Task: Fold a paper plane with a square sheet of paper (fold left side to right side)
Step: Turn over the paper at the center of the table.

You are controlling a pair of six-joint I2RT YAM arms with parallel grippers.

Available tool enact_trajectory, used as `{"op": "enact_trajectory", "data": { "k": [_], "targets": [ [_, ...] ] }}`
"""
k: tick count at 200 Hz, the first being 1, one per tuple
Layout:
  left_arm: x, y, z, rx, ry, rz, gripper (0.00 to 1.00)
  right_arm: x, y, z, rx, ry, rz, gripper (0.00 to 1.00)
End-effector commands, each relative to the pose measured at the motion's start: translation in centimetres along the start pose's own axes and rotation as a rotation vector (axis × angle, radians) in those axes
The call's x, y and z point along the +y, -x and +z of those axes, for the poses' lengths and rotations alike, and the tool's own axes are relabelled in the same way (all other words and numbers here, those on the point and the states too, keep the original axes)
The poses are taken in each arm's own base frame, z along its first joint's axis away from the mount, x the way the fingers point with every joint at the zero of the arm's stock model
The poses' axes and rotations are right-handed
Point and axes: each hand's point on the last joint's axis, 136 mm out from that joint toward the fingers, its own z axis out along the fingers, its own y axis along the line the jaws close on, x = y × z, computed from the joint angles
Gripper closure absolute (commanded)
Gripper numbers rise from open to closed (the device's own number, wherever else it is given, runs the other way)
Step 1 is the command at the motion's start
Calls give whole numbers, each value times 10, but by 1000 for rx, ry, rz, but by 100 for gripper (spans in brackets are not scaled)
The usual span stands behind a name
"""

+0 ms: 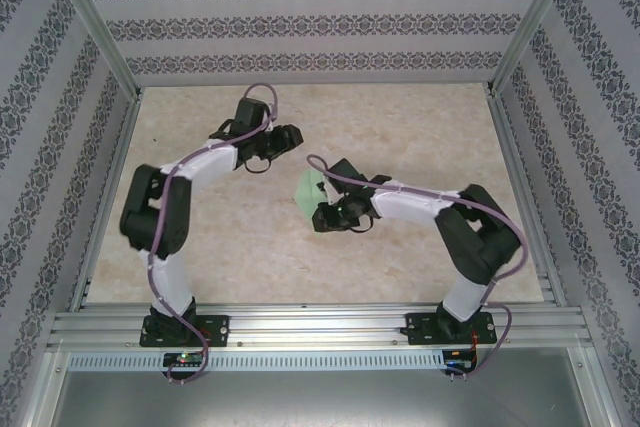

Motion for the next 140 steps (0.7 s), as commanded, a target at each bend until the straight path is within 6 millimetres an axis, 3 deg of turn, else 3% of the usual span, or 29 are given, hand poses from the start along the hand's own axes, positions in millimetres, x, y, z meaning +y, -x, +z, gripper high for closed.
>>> {"op": "enact_trajectory", "data": {
  "k": [1,28,44,63,106,140],
  "targets": [
    [1,-19,-27,-18,-20,18,46,1,22,-50,-147,-8,-31,69],
    [-1,-61,-38,11,-92,-18,45,-17,32,-94,-294,-2,0,60],
    [-1,-83,-33,48,-101,-23,45,-28,31,-114,-376,-1,19,54],
    [-3,-95,-21,69,-112,-27,46,-39,30,-134,-474,16,53,47],
    [-6,-110,16,142,-98,-16,48,-50,14,-142,-548,101,127,41],
    [11,-109,37,150,-22,-26,50,-55,5,-144,-557,102,146,40]
  ]
}}
